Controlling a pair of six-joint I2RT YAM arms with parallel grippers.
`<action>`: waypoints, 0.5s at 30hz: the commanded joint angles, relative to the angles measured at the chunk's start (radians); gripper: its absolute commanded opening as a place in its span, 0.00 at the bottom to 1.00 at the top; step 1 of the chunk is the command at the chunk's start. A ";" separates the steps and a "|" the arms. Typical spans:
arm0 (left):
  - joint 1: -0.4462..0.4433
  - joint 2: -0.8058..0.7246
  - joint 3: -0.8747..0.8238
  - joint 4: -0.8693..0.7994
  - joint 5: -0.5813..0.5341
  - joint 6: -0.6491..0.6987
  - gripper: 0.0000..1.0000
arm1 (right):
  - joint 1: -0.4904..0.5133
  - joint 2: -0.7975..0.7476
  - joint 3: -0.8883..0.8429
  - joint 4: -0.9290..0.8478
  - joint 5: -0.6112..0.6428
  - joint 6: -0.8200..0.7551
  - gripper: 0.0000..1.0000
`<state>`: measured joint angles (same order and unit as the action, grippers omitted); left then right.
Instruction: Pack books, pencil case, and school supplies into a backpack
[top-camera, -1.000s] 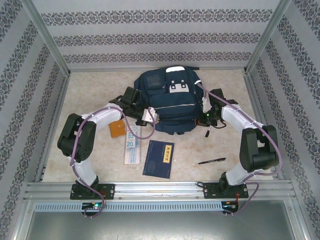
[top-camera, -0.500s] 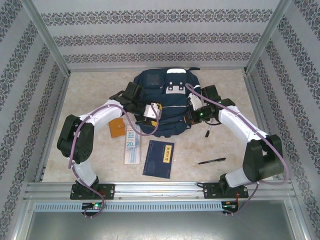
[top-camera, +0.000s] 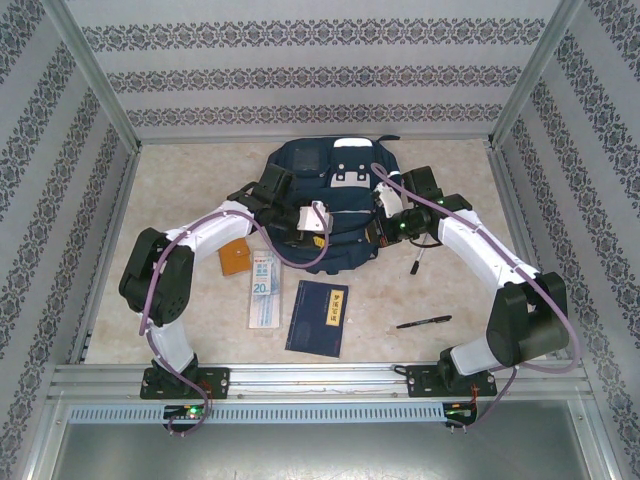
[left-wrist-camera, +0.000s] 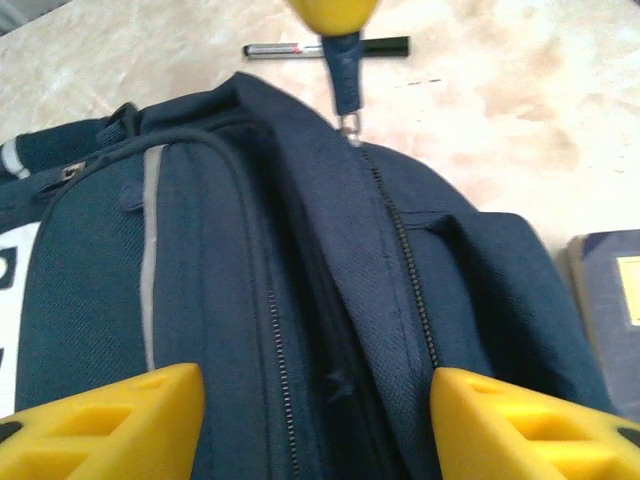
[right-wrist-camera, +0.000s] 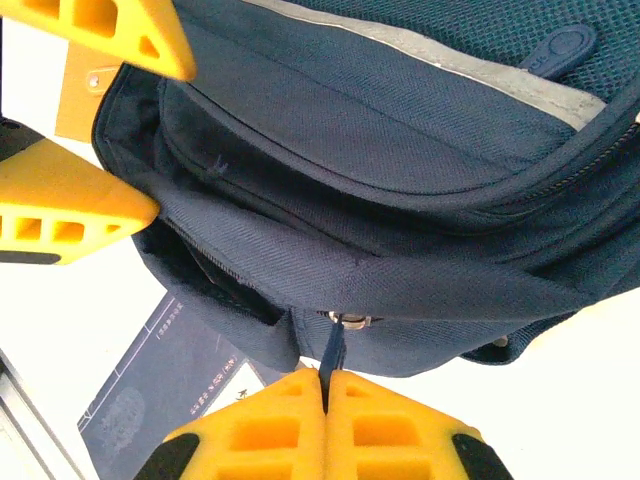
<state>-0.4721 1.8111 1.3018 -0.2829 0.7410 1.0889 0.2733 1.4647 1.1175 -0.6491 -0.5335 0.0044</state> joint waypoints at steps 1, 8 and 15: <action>-0.012 0.023 -0.021 0.067 -0.017 -0.056 0.61 | 0.014 -0.042 0.036 0.006 -0.062 0.026 0.00; -0.023 0.031 -0.022 0.023 0.104 -0.100 0.71 | 0.015 -0.027 0.035 0.006 -0.054 0.030 0.00; -0.031 0.087 0.050 -0.083 0.034 -0.129 0.61 | 0.018 -0.027 0.044 0.001 -0.051 0.021 0.00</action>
<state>-0.4904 1.8713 1.3098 -0.2955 0.7937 0.9848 0.2844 1.4628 1.1175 -0.6487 -0.5404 0.0265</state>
